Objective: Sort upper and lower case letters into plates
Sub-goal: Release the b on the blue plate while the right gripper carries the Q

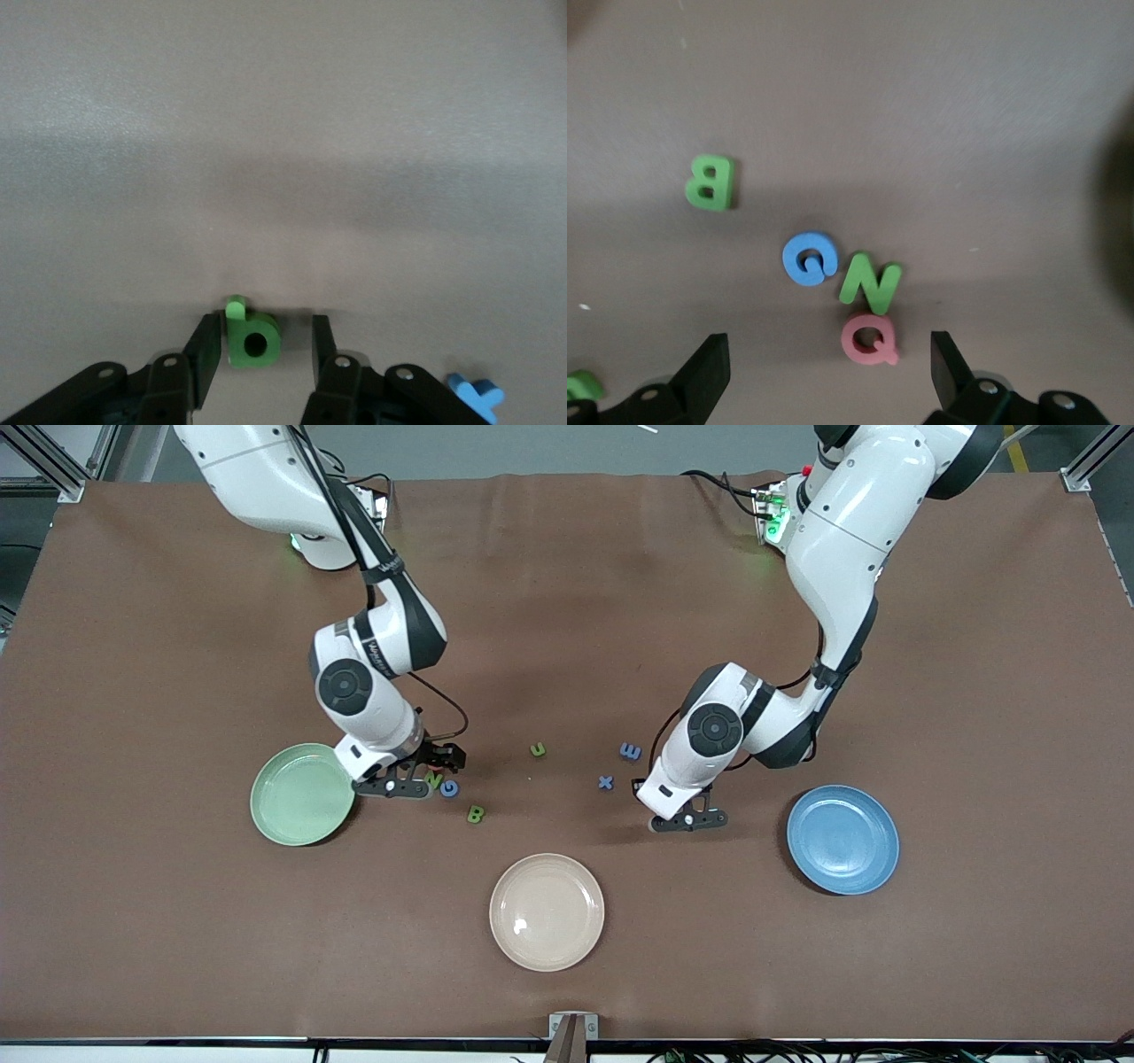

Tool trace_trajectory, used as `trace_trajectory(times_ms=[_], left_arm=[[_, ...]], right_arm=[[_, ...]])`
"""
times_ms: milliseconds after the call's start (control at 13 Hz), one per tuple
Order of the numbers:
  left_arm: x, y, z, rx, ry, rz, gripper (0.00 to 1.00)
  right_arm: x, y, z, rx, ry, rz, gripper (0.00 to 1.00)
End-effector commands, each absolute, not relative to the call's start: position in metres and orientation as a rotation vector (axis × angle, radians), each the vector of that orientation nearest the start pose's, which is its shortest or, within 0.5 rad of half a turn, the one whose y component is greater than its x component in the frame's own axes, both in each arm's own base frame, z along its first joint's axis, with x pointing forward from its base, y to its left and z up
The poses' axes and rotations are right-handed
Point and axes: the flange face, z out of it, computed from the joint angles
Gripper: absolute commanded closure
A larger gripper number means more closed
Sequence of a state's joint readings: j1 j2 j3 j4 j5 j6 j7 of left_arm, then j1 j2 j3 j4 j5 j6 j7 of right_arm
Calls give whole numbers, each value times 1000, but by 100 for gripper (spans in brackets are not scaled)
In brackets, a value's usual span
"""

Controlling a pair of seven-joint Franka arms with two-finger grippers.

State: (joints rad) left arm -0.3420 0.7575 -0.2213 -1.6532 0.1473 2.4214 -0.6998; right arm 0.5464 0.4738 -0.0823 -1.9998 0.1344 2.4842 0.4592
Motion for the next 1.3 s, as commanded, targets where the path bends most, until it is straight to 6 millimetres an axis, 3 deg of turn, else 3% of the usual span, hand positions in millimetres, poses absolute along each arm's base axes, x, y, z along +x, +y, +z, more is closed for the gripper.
trace_trajectory(times_ms=[0,77,153,383,537,767,920,1150,1227], left_arm=[[594,-352,179,-3174,-140,-18,51],[593,-352,178,-3172,-137,-12,52],[593,-351,177,-3171,-139,-10,60],[592,-351,174,-3166,-204,-2,96],[603,-334,189,-3149,-255,1,99],[640,-246,260,-3090,-375,3,99],[661,-174,280,-3086,-426,14,99],[666,-86,269,-3066,-451,69,100],[665,-59,257,-3067,-457,91,100]], right_arm=[[535,275,208,-3107,155,10,0],[534,275,201,-3117,147,24,0],[532,276,196,-3129,126,28,0],[533,271,191,-3164,64,22,1],[533,271,188,-3165,62,26,1],[532,268,180,-3172,69,42,5],[532,267,177,-3174,76,51,9],[531,268,176,-3175,81,61,16],[530,267,175,-3177,84,68,21]])
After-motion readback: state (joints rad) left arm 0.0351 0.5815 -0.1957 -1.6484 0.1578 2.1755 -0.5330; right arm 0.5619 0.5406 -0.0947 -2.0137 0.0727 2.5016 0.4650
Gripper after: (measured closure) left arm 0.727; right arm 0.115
